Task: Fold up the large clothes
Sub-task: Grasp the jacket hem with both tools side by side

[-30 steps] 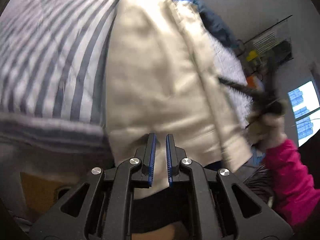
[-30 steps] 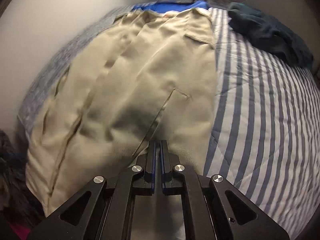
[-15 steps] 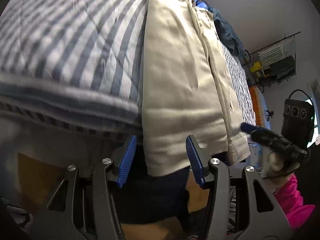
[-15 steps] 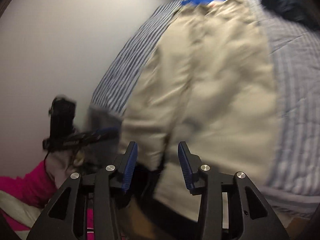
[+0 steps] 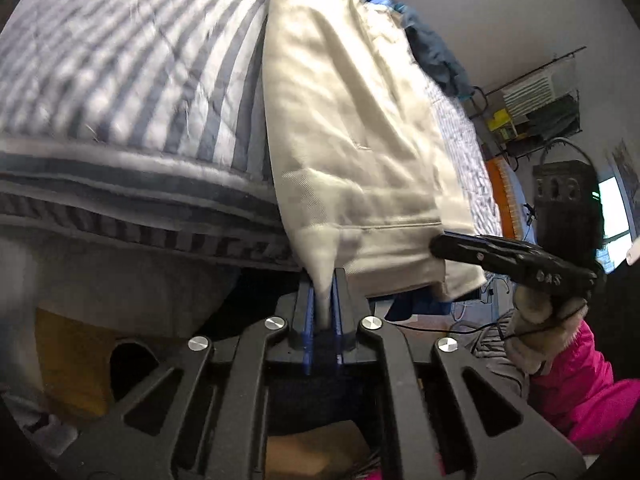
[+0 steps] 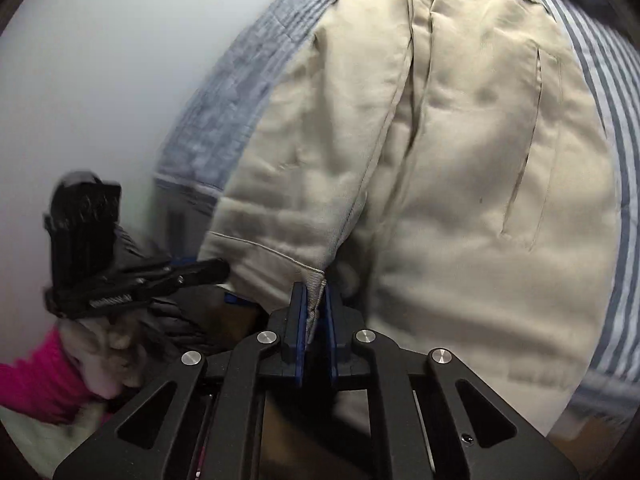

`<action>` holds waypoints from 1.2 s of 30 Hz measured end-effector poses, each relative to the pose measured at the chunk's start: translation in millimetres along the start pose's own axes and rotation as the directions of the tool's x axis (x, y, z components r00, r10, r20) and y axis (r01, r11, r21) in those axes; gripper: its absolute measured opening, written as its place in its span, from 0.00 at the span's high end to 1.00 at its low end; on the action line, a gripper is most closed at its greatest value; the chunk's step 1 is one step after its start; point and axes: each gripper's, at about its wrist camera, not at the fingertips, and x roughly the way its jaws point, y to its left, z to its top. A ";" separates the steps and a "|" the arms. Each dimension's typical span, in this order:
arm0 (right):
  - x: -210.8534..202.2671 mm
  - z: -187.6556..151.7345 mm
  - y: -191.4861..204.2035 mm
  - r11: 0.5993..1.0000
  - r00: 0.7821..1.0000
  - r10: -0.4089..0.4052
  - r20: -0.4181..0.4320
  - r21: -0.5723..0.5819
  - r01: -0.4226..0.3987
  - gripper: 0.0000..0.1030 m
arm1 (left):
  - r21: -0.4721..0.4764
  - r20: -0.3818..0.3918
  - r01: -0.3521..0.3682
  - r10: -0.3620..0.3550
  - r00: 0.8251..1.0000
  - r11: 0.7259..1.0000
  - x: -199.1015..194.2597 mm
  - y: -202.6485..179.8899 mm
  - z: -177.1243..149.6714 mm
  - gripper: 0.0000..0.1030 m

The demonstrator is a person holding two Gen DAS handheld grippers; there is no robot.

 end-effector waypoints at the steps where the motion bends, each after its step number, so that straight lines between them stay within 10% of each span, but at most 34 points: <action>1: 2.1 -2.7 -0.7 1.000 1.000 -0.001 0.007 0.000 0.001 0.93 | 0.013 -0.001 -0.007 0.007 1.000 1.000 -1.2 -1.8 -1.9 0.96; 8: 4.4 -7.6 -5.6 0.999 1.000 -0.030 0.000 -0.012 0.030 0.93 | 0.011 -0.046 -0.015 0.015 0.999 1.000 15.0 3.3 -0.6 0.93; 9: -8.2 -7.3 -4.7 1.000 1.000 -0.017 0.015 -0.021 0.017 0.91 | 0.015 -0.036 -0.014 0.014 0.999 1.000 12.5 2.2 0.9 0.88; 11: -44.1 -16.0 -9.5 0.999 0.996 -0.016 0.083 -0.032 0.019 0.89 | 0.007 -0.026 -0.011 0.011 1.000 1.000 9.5 3.9 4.3 0.46; 13: -71.9 -23.2 -18.0 0.996 0.986 -0.073 0.149 -0.031 0.078 0.82 | -0.013 -0.001 0.012 -0.012 1.000 1.000 7.5 8.0 6.8 0.40; 16: -88.2 -31.6 -40.3 0.982 0.969 -0.187 0.163 0.017 0.186 0.79 | -0.055 -0.015 0.047 -0.048 0.999 0.997 17.3 14.7 12.2 0.41; 19: -80.3 -36.7 -55.9 0.979 0.970 -0.203 0.133 0.056 0.197 0.79 | -0.020 -0.050 -0.007 0.006 0.999 1.000 30.3 9.4 12.6 0.79; 22: -71.7 -36.5 -44.7 0.976 0.968 -0.214 0.134 0.000 0.216 0.79 | -0.006 -0.036 -0.019 0.019 0.999 1.000 19.4 14.2 3.6 0.88; 31: -21.6 57.1 -13.2 0.952 0.955 -0.288 0.066 -0.092 0.293 0.65 | 0.016 -0.007 -0.026 0.026 1.000 1.000 9.5 7.7 0.7 0.91; 35: 10.3 81.2 -16.2 0.909 0.917 -0.399 -0.021 -0.142 0.393 0.65 | 0.004 -0.010 0.001 -0.001 1.000 1.000 9.5 8.8 3.8 0.90; 36: 15.1 82.2 -14.1 0.905 0.916 -0.401 -0.023 -0.165 0.393 0.85 | 0.001 -0.009 0.012 -0.012 1.000 1.000 7.7 10.3 3.0 0.90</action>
